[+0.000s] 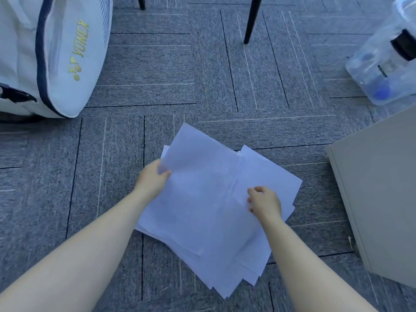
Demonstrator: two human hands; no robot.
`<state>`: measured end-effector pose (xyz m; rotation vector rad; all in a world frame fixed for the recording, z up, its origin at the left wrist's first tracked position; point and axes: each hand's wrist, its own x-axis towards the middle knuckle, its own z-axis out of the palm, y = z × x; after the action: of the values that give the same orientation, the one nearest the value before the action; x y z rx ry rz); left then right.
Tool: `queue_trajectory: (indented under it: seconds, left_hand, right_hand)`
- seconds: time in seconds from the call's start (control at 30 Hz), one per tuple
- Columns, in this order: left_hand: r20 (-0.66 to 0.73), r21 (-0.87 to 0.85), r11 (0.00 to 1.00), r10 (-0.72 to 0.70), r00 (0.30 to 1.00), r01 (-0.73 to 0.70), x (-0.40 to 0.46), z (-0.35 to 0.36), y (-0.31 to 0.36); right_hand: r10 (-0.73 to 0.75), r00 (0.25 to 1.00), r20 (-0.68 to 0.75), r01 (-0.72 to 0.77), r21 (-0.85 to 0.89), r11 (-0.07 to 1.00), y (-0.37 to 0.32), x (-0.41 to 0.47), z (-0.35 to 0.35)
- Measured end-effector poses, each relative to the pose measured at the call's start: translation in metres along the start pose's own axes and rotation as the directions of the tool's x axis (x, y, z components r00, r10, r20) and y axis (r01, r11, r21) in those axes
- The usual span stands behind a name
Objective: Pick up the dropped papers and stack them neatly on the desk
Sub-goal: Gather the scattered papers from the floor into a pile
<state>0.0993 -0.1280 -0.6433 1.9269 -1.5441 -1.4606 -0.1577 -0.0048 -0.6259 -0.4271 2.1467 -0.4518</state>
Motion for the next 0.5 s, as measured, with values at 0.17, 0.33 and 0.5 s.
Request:
queue_trajectory:
  seconds: [0.17,0.33,0.5]
  left_hand:
    - [0.009,-0.032,0.998,-0.047,0.999,0.047,0.01,-0.048,-0.009]
    - [0.021,0.057,0.995,-0.085,0.996,0.084,0.002,-0.069,-0.023]
    - [-0.01,0.019,0.987,-0.157,0.988,0.157,-0.002,-0.074,-0.042]
  right_hand:
    - [0.022,0.999,0.037,-0.023,0.021,1.0,-0.007,0.001,0.016]
    - [0.043,0.999,-0.029,-0.045,-0.077,0.996,-0.047,0.002,0.049]
    - [-0.013,1.0,-0.006,0.012,-0.144,0.989,-0.058,0.0,0.083]
